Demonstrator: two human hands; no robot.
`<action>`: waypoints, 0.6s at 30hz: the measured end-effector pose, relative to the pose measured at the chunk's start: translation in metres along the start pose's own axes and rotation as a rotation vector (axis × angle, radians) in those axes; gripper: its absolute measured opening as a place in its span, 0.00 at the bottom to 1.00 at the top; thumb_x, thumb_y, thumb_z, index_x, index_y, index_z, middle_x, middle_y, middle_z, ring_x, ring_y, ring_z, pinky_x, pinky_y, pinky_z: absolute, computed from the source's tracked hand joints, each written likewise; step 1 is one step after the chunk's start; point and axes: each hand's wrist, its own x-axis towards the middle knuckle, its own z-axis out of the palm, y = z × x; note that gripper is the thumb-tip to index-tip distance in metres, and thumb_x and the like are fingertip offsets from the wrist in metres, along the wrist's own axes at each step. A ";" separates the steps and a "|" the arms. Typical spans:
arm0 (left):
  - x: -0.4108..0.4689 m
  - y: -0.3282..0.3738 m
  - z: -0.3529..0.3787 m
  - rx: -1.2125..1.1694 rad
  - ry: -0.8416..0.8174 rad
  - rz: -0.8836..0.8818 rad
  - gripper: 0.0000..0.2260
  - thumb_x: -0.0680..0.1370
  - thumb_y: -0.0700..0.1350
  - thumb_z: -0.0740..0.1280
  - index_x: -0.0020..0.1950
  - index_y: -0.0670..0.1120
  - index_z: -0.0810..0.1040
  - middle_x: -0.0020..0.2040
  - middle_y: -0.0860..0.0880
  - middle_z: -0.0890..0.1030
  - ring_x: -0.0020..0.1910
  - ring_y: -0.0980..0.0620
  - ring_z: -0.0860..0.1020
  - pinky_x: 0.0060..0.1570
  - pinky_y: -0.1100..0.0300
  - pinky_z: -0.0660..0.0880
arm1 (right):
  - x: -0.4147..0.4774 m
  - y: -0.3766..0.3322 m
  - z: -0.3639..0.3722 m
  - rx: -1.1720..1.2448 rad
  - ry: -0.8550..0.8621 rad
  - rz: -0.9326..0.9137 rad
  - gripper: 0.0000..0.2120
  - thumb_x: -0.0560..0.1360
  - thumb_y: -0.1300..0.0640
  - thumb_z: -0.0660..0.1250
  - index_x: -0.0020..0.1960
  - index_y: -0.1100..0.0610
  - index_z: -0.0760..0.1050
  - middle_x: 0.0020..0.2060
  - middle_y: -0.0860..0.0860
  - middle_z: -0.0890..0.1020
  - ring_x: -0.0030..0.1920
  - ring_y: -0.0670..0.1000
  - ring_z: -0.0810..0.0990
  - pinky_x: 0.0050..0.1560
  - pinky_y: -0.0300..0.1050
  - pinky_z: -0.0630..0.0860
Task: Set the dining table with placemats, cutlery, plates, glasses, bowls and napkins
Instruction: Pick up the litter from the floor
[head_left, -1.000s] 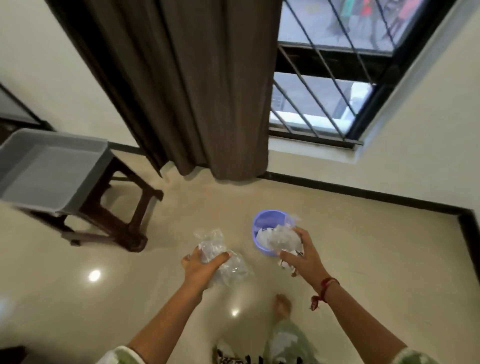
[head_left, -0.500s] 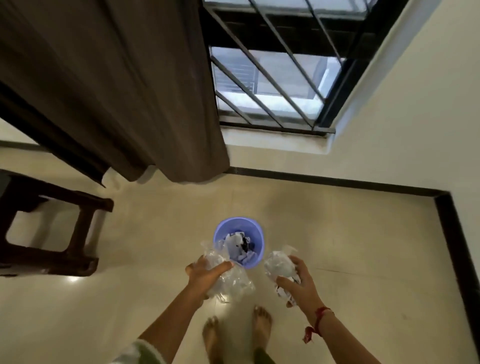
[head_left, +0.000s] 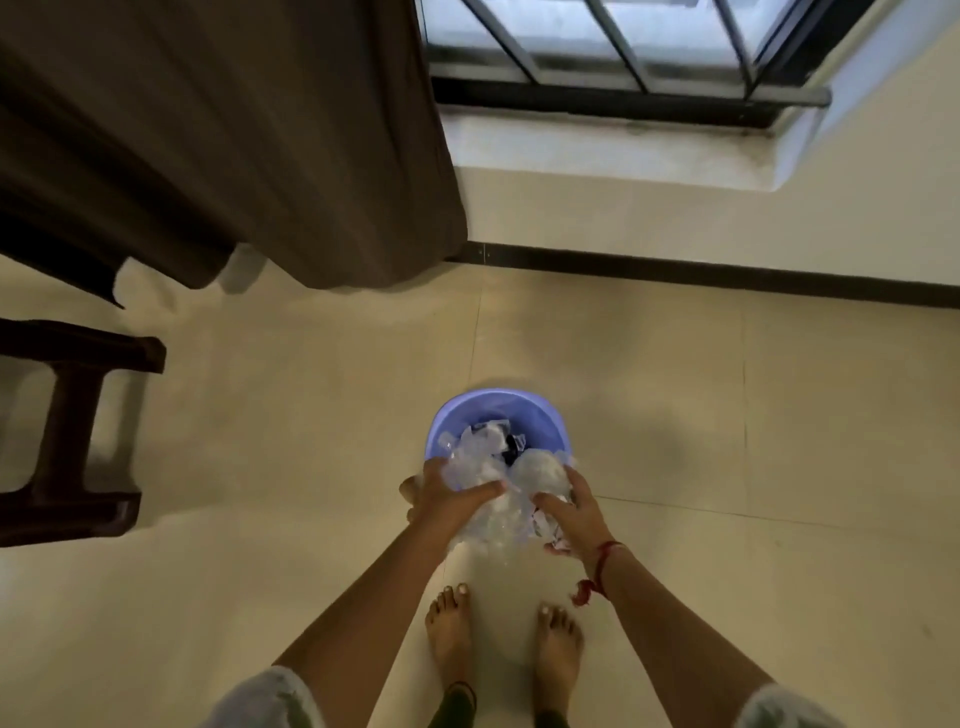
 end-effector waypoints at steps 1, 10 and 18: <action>0.007 0.001 0.002 -0.029 -0.005 0.017 0.45 0.63 0.56 0.79 0.74 0.54 0.59 0.65 0.47 0.59 0.61 0.45 0.68 0.56 0.50 0.76 | 0.009 0.004 0.002 0.000 0.005 0.001 0.31 0.75 0.58 0.69 0.72 0.45 0.60 0.62 0.54 0.74 0.48 0.55 0.78 0.38 0.46 0.77; 0.034 -0.001 -0.022 -0.265 -0.192 -0.017 0.48 0.72 0.57 0.73 0.76 0.63 0.38 0.77 0.53 0.60 0.70 0.45 0.67 0.56 0.46 0.73 | 0.028 -0.002 0.016 0.311 -0.046 0.157 0.29 0.74 0.44 0.68 0.70 0.45 0.61 0.51 0.49 0.77 0.42 0.50 0.79 0.37 0.44 0.75; -0.004 -0.019 -0.032 -0.156 -0.006 0.060 0.34 0.77 0.48 0.69 0.78 0.50 0.54 0.74 0.44 0.64 0.68 0.45 0.69 0.62 0.53 0.68 | -0.005 -0.008 0.013 0.428 0.188 0.012 0.31 0.69 0.40 0.69 0.67 0.51 0.69 0.62 0.53 0.75 0.56 0.52 0.76 0.55 0.49 0.73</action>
